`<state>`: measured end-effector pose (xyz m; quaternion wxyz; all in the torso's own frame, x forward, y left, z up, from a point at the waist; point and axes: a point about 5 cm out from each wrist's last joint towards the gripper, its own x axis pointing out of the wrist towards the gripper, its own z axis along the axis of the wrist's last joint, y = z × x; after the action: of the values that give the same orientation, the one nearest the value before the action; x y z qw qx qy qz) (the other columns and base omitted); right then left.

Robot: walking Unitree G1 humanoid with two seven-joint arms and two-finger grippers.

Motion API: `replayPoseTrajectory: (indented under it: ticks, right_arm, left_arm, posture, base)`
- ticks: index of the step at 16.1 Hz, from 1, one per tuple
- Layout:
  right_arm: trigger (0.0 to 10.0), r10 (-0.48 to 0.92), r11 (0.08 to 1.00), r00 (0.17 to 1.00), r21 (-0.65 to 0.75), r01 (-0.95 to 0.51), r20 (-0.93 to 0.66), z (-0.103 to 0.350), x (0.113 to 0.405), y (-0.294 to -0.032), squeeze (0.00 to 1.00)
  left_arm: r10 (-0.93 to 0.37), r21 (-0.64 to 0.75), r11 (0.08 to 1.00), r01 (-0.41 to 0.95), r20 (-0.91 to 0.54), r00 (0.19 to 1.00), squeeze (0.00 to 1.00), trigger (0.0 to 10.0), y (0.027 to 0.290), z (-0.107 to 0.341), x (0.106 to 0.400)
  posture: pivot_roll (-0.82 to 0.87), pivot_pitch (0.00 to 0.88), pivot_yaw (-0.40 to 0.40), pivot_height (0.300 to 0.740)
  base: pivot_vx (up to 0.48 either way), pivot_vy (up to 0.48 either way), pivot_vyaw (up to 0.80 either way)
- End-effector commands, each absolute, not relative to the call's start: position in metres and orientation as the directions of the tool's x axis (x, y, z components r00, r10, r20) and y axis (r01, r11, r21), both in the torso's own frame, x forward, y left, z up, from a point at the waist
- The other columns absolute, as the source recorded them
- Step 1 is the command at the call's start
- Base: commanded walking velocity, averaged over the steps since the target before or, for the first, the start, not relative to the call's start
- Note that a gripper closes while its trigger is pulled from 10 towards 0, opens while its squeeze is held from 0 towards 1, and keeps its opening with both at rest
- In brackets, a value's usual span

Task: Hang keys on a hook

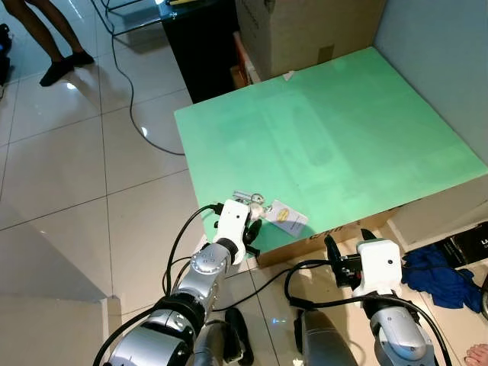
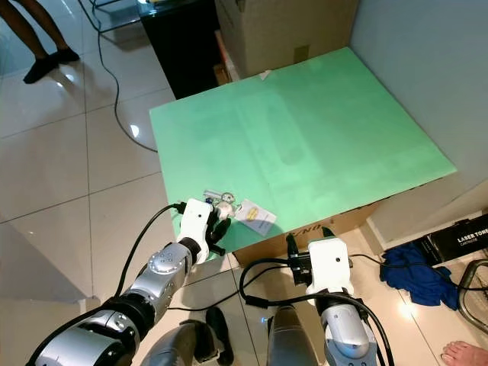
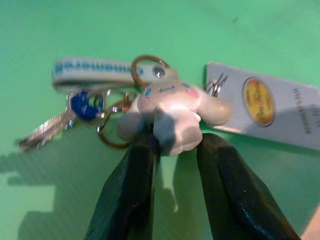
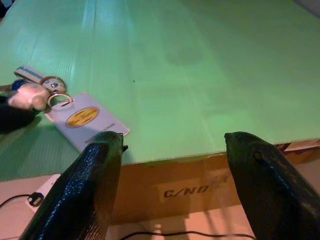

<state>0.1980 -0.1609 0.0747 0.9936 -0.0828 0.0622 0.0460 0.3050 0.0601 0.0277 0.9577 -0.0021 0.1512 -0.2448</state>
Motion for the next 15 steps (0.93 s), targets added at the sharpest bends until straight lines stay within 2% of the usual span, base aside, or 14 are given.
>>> replayPoseTrajectory:
  ticks: [1, 5, 13, 14, 15]
  right_arm:
    - [10.0, 0.074, 0.984, 0.986, -0.151, -0.096, -0.148, 0.069, 0.195, -0.160, 0.00]
    - [10.0, 0.064, 0.985, 0.988, -0.153, -0.086, -0.141, 0.069, 0.196, -0.161, 0.00]
    - [10.0, 0.055, 0.984, 0.988, -0.159, -0.078, -0.144, 0.068, 0.195, -0.164, 0.00]
    - [10.0, 0.055, 0.984, 0.988, -0.160, -0.078, -0.145, 0.068, 0.195, -0.164, 0.00]
    - [10.0, 0.055, 0.984, 0.988, -0.161, -0.079, -0.145, 0.068, 0.195, -0.164, 0.00]
  left_arm:
    - [-0.488, -0.079, 0.871, 0.485, -0.263, 0.832, 0.00, 10.0, 0.061, 0.027, 0.302]
    - [-0.518, -0.033, 0.854, 0.519, -0.150, 0.842, 0.00, 10.0, 0.059, 0.049, 0.313]
    - [-0.484, -0.026, 0.874, 0.486, -0.155, 0.861, 0.00, 10.0, 0.061, 0.054, 0.319]
    - [-0.494, -0.032, 0.868, 0.495, -0.144, 0.857, 0.16, 10.0, 0.058, 0.056, 0.320]
    - [-0.525, -0.024, 0.850, 0.526, -0.119, 0.843, 1.00, 10.0, 0.053, 0.061, 0.320]
  posture:
    - [-0.41, 0.235, 0.194, 0.740]
    - [-0.41, 0.229, 0.198, 0.740]
    - [-0.42, 0.225, 0.195, 0.740]
    - [-0.42, 0.225, 0.195, 0.740]
    - [-0.42, 0.226, 0.195, 0.740]
  base:
    - [0.000, 0.000, 0.00]
    - [0.000, 0.000, 0.00]
    - [0.000, 0.000, 0.00]
    - [0.000, 0.000, 0.00]
    - [0.000, 0.000, 0.00]
